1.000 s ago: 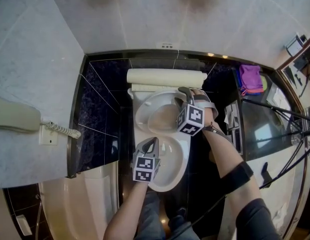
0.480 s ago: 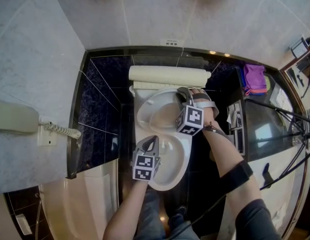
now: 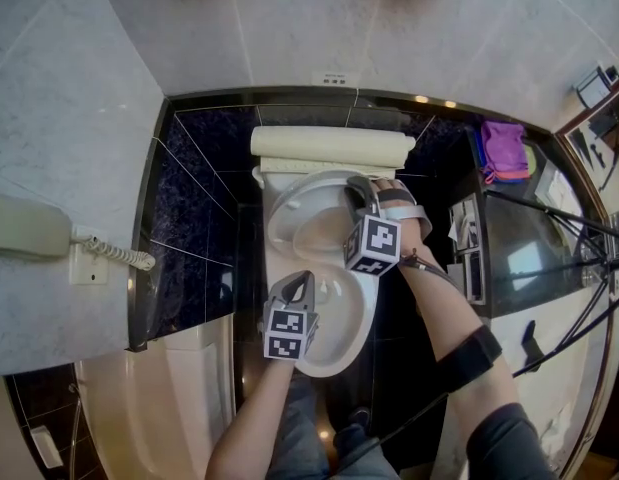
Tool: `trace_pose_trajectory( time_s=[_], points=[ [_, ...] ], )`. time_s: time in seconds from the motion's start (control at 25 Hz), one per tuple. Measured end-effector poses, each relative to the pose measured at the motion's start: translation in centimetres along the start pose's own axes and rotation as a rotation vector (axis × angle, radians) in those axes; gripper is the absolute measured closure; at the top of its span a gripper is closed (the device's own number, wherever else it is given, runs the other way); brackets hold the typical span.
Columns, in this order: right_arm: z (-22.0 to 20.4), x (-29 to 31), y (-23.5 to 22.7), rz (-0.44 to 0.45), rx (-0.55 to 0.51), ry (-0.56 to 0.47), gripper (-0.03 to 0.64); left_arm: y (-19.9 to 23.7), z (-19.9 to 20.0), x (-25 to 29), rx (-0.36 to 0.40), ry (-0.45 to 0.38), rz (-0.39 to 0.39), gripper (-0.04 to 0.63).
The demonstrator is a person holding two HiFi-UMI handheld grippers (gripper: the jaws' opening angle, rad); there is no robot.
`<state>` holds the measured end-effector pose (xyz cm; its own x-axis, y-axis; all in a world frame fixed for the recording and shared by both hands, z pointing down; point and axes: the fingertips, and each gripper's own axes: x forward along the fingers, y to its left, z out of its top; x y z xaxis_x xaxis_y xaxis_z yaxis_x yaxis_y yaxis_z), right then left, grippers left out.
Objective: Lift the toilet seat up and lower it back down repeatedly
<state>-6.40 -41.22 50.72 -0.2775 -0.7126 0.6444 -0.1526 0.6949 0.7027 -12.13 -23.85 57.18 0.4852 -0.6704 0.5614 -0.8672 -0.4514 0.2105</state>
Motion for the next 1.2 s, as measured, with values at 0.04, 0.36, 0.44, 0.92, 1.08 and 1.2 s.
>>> trace_pose_trajectory(
  time_s=[0.04,0.36,0.44,0.92,1.08,1.2],
  points=[
    [0.1,-0.4,0.2,-0.003,-0.004,-0.003,0.531,-0.1,-0.1,-0.1,0.001,-0.001,0.004,0.604],
    [1.2,-5.3,3.7,-0.014,-0.014,-0.061,0.538,-1.8,-0.8,-0.6,-0.004,-0.004,0.022,0.604],
    [1.5,-6.6,4.9,-0.018,-0.014,-0.074,0.54,-2.4,-1.1,-0.8,-0.002,-0.003,0.025,0.604],
    [2.1,-13.7,12.9,-0.04,-0.02,-0.123,0.542,-5.0,-3.8,-2.5,-0.016,0.008,0.056,0.604],
    [2.2,-15.9,16.3,-0.013,-0.024,-0.134,0.54,-5.8,-4.6,-3.4,-0.019,0.005,0.066,0.604],
    [2.2,-17.3,19.5,0.024,-0.039,-0.135,0.535,-6.3,-5.7,-4.1,-0.022,0.007,0.08,0.604]
  ],
)
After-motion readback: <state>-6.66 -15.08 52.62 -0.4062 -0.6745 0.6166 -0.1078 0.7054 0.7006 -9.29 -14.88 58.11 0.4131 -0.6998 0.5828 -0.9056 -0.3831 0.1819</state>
